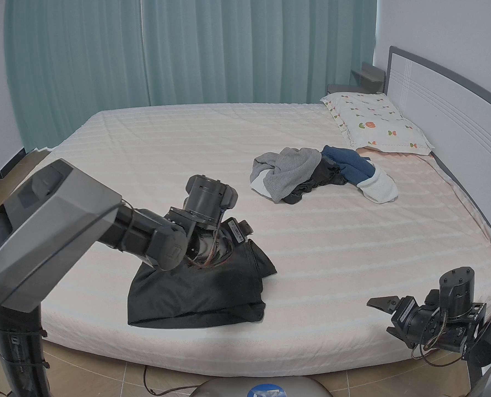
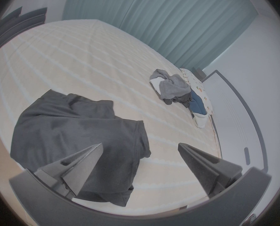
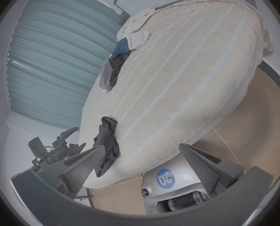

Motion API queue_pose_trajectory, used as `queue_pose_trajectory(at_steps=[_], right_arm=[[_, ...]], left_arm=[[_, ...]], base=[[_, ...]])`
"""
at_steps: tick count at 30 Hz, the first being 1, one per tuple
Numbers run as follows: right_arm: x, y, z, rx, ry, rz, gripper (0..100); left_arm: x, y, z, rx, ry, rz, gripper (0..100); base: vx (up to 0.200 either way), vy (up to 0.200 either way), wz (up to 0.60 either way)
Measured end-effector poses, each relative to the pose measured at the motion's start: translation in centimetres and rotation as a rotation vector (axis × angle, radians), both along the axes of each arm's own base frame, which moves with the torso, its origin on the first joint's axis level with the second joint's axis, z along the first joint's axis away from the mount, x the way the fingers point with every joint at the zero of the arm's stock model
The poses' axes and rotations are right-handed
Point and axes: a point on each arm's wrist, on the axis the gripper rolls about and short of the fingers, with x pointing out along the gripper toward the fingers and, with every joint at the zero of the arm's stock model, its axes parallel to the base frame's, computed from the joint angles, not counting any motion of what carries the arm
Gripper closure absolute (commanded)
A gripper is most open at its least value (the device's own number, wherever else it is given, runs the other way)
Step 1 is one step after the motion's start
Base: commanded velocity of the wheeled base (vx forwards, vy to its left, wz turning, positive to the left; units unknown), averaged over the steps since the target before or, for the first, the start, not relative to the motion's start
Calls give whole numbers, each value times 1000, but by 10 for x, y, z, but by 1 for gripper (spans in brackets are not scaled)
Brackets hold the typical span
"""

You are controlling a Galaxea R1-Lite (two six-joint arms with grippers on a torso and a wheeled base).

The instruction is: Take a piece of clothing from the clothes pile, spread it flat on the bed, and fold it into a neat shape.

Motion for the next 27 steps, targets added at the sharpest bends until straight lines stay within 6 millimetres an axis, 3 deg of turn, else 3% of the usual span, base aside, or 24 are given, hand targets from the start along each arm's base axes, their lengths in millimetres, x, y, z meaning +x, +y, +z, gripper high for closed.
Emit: queue_pose_trajectory(at_steps=[9,14,19,27], right_arm=[[1,4,1,-20,-23,39,0],[10,11,3,-104,-82,133,0],[31,23,2,-136,-130,185,0],[72,43,-7,-178,-195,276,0]], left_arm=[[-11,61,5,-74,81,92,0],[-13,90,1,-154,92,162,0],[-18,124,-9,-238,100,230,0],[-33,162,-28,-294,118,290,0]], base=[[0,0,0],[0,200,0],[0,200,0],[0,200,0]])
